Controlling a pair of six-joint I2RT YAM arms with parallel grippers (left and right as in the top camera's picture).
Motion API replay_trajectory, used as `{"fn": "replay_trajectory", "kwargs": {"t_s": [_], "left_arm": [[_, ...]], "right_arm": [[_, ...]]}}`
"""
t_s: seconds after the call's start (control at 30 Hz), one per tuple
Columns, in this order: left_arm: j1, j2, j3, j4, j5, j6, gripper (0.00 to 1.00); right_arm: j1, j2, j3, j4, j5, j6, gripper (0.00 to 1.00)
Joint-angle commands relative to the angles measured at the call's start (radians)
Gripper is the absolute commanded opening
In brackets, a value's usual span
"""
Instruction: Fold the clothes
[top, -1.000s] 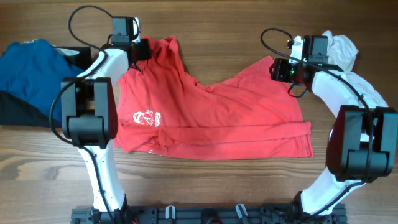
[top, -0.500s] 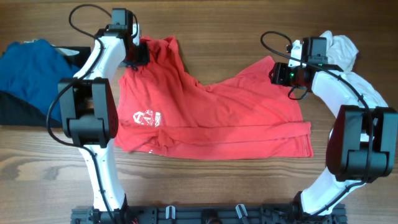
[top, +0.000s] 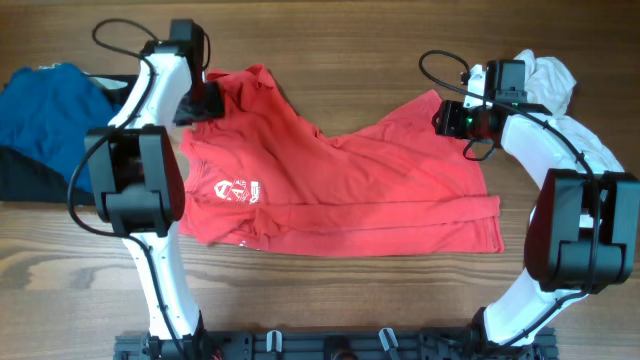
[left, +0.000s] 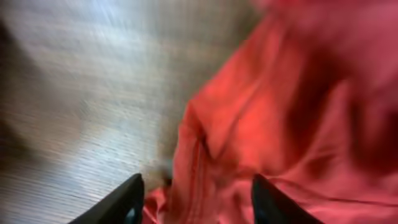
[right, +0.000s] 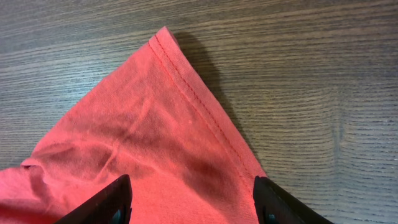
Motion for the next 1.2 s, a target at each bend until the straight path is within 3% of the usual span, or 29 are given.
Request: {"fn": "replay_trajectory", "kwargs": {"t_s": [0.0,0.2,0.6,0.67,0.77,0.8,1.17], "left_arm": [[0.005,-0.066,0.101,0.028,-0.016,-0.006,0.56],[-0.005,-0.039,0.103,0.102,0.001,-0.006,0.46],[-0.005,0.113,0.094,0.139,0.067,-0.005,0.46],[-0.006,0.131,0.094,0.140,0.068,-0.006,0.39],[-0.009,0.140,0.094,0.140,0.067,-0.006,0.10],[-0.009,0.140,0.094,0.139,0.067,-0.006,0.05],[-0.011,0.140,0.094,0.077,0.150,-0.006,0.04]], "right_arm": [[0.002,0.018,0.012,0.000,0.009,0.004,0.63],[0.002,0.018,0.012,0.000,0.009,0.004,0.63],[0.002,0.018,0.012,0.000,0.009,0.004,0.64],[0.002,0.018,0.012,-0.002,0.009,0.004,0.64],[0.002,0.018,0.012,0.002,0.009,0.004,0.64],[0.002,0.018,0.012,0.008,0.009,0.003,0.64],[0.002,0.025,0.098,0.110,0.001,-0.014,0.61]]}}
